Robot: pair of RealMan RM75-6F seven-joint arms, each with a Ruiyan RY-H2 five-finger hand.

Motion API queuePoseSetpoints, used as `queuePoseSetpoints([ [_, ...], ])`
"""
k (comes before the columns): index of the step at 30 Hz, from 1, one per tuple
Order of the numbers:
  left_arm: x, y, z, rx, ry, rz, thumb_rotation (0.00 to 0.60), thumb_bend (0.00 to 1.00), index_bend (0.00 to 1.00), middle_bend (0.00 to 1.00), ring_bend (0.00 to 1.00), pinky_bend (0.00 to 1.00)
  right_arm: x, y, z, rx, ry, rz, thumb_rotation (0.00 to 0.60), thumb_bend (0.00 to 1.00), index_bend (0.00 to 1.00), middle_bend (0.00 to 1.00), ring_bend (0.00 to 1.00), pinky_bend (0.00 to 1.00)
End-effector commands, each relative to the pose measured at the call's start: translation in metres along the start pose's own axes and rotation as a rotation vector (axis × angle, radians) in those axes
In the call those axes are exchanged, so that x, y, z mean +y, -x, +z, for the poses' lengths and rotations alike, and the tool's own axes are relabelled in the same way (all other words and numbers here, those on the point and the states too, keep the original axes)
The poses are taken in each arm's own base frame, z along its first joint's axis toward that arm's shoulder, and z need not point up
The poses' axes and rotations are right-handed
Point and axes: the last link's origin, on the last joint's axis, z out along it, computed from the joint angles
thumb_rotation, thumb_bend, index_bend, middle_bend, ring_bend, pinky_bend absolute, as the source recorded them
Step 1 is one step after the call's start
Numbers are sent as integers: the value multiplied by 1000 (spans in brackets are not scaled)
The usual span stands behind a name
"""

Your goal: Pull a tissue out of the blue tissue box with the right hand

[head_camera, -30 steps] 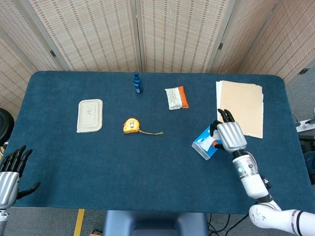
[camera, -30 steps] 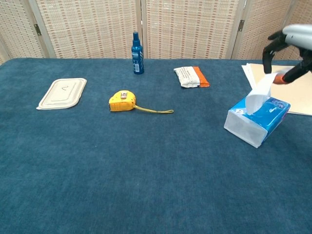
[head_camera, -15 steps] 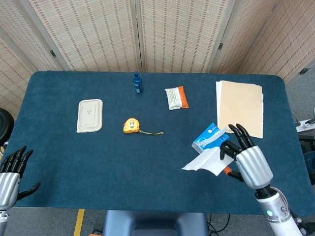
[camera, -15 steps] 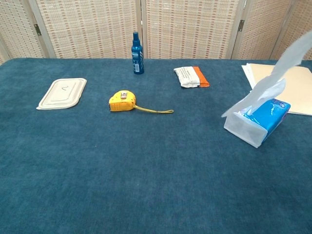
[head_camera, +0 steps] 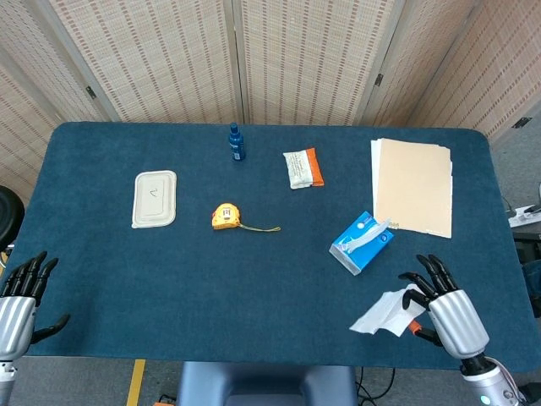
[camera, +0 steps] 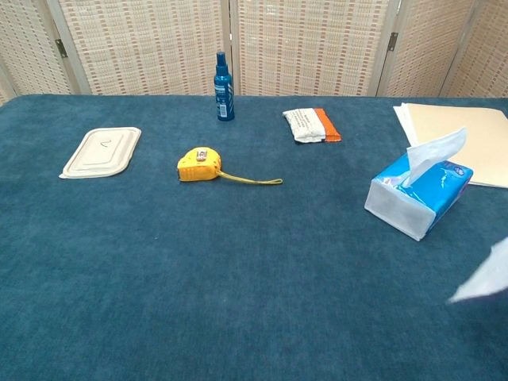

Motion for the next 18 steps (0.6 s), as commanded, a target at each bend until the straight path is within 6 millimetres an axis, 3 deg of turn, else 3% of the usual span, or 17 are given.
queuePoseSetpoints([
  [1,0,0,0,4,0,-1,600,236,0,0,0,144,3,0,-2,-23,23,-16,600,304,50,32,0,0],
  [3,0,0,0,4,0,-1,600,237,0,0,0,144,5,-1,-2,-21,34,-18,600,252,1,1,0,0],
  [11,2,0,0,2,9,2,600,236,0,0,0,144,11,-5,-2,-29,79,-46,600,149,0,0,0,0],
  [18,3,1,0,-3,13,5,600,236,0,0,0,144,13,-4,-1,-39,86,-51,600,145,0,0,0,0],
])
